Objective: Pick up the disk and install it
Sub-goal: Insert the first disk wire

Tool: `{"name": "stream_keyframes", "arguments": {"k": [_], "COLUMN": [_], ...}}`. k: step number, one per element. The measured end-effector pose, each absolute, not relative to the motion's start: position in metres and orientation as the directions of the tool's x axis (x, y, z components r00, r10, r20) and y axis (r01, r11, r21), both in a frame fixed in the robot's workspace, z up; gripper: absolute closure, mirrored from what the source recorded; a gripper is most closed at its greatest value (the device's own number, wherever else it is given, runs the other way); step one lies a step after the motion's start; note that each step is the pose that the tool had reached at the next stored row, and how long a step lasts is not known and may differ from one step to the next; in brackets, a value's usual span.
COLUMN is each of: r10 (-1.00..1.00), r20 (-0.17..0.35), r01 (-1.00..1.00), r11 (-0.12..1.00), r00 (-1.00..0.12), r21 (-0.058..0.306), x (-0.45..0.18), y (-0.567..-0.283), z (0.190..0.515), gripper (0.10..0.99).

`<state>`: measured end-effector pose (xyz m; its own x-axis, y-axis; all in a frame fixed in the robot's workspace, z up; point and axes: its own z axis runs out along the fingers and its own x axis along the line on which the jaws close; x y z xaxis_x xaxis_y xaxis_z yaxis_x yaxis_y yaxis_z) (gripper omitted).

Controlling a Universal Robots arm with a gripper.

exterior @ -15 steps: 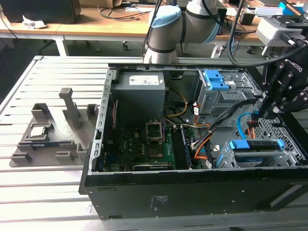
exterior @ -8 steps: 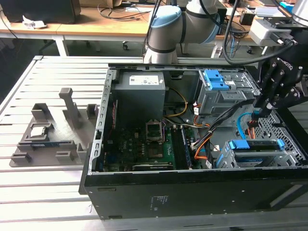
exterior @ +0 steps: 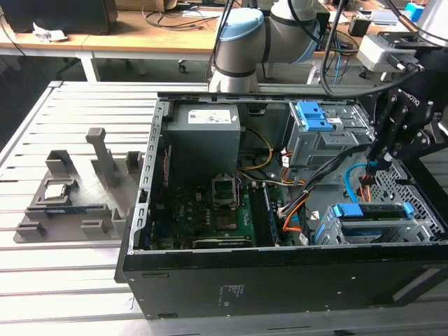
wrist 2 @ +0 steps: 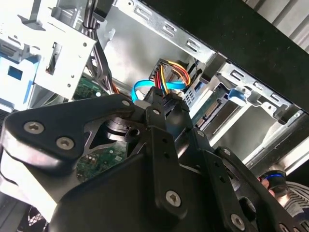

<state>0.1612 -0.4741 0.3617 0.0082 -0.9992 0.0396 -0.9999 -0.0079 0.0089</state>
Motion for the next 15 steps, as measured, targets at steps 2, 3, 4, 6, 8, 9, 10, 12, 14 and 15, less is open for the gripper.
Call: {"name": "stream_keyframes", "arguments": {"k": [2,3,4,6,8,9,10,12,14,15], "r10": [-0.999,-0.998,-0.998,-0.998,-0.998,-0.998,-0.998,-0.998,-0.998,-0.998], "r20": [0.053,0.06,0.066,0.068,0.068,0.068,0.068,0.068,0.068,0.068], "r01": [-1.0,-1.0,-1.0,-1.0,-1.0,-1.0,-1.0,-1.0,-1.0,-1.0], "r11": [-0.008,-0.008,-0.008,-0.008,-0.008,-0.008,-0.008,-0.008,-0.008,-0.008], "r00": [0.008,0.008,0.008,0.008,0.008,0.008,0.008,0.008,0.008,0.008], "r21": [0.009,0.009,0.009,0.009,0.009,0.009,0.009,0.009,0.009,0.009], "x": [0.1612,0.1612,0.1612,0.1612,0.1612,0.1612,0.1612,0.1612,0.1612,0.1612], "y": [-0.4741,-0.4741,-0.4741,-0.4741,-0.4741,-0.4741,-0.4741,-0.4741,-0.4741,-0.4741], "z": [0.361,0.3608,0.3606,0.3606,0.3607,0.3607,0.3607,0.3607,0.3606,0.3607], "gripper": [0.784,0.784,0.784,0.784,0.784,0.784,0.784,0.918,0.922,0.922]}}
